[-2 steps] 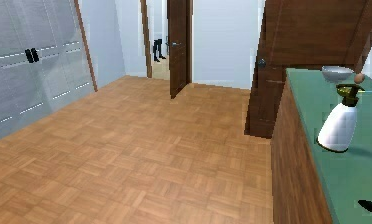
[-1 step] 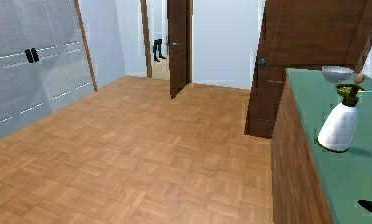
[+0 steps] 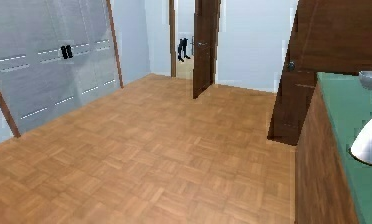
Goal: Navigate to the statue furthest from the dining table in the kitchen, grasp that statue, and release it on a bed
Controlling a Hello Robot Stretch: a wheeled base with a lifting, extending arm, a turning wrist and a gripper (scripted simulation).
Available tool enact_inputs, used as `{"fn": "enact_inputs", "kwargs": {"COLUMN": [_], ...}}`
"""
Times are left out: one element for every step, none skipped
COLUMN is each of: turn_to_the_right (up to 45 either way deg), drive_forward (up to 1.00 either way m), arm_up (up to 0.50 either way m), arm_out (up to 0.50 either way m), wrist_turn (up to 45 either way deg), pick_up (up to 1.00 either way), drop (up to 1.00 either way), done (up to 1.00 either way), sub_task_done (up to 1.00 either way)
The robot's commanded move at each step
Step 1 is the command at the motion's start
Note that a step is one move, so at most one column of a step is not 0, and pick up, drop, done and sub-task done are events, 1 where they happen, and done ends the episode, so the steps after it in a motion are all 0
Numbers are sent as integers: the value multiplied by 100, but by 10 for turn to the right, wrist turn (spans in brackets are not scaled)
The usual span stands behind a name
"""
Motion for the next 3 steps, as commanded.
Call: {"fn": "enact_inputs", "kwargs": {"turn_to_the_right": [0,0,0], "drive_forward": [10,0,0], "arm_up": [0,0,0], "arm_out": [0,28,0], "wrist_turn": [0,0,450], "pick_up": [0,0,0], "drop": [0,0,0], "done": [0,0,0], "sub_task_done": [0,0,0]}}
